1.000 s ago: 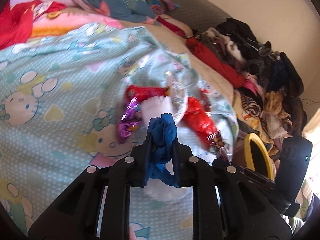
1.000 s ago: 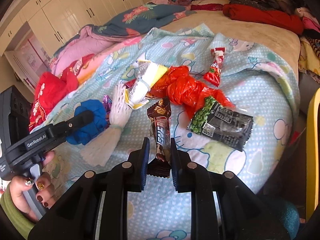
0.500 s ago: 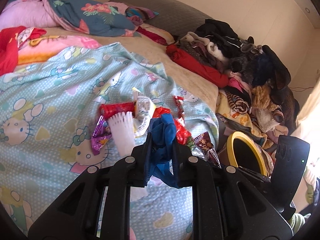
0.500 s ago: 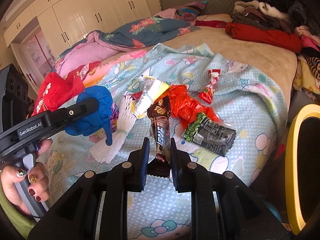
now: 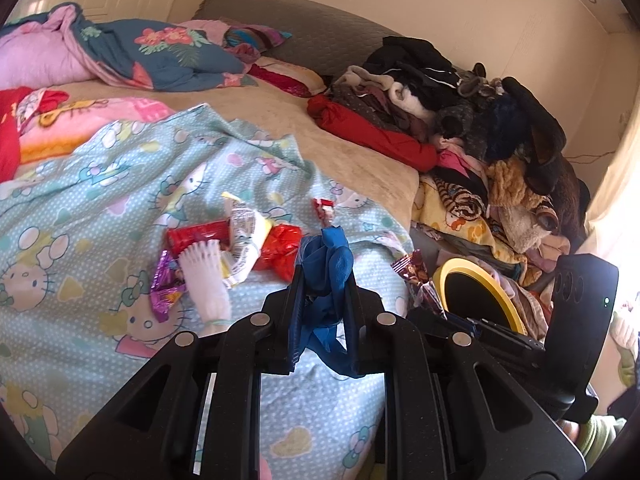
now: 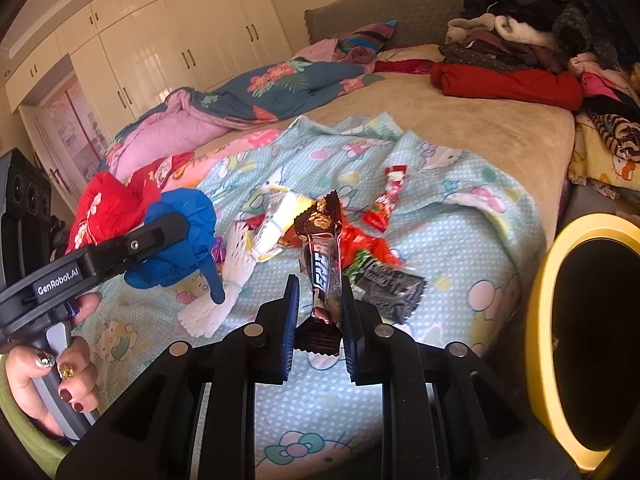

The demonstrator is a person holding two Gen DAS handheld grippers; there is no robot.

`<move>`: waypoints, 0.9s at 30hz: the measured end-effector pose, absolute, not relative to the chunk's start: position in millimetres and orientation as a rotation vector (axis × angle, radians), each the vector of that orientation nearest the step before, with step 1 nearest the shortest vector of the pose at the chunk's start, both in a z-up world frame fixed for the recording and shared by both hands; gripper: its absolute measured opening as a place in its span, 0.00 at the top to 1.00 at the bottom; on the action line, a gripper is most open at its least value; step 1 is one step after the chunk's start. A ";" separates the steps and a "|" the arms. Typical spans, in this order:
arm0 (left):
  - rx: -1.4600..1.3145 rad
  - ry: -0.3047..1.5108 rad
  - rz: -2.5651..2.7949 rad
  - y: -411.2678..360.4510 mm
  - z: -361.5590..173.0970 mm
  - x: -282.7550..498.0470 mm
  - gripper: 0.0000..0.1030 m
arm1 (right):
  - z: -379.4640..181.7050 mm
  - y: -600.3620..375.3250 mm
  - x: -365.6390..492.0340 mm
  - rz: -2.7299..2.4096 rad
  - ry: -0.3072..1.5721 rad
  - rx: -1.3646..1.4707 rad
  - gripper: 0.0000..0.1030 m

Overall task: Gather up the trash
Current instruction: 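Carry the chocolate wrapper and blue glove over the yellow bin and open both tools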

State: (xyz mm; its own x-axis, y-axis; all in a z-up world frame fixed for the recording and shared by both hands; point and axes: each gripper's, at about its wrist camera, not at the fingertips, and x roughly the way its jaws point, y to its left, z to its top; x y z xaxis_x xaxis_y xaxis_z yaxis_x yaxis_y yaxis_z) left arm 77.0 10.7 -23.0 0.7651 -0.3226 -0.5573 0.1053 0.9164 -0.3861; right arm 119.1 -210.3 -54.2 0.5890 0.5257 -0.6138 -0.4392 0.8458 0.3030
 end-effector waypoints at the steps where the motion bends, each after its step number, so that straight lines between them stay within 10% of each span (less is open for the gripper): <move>1: -0.341 0.660 -0.243 7.8 -22.0 77.6 0.88 | -53.0 -213.7 119.0 0.559 0.751 0.127 0.81; 27: -0.249 0.639 -0.371 -91.0 2.4 98.2 0.88 | -31.5 -315.7 127.3 0.397 0.662 0.255 0.81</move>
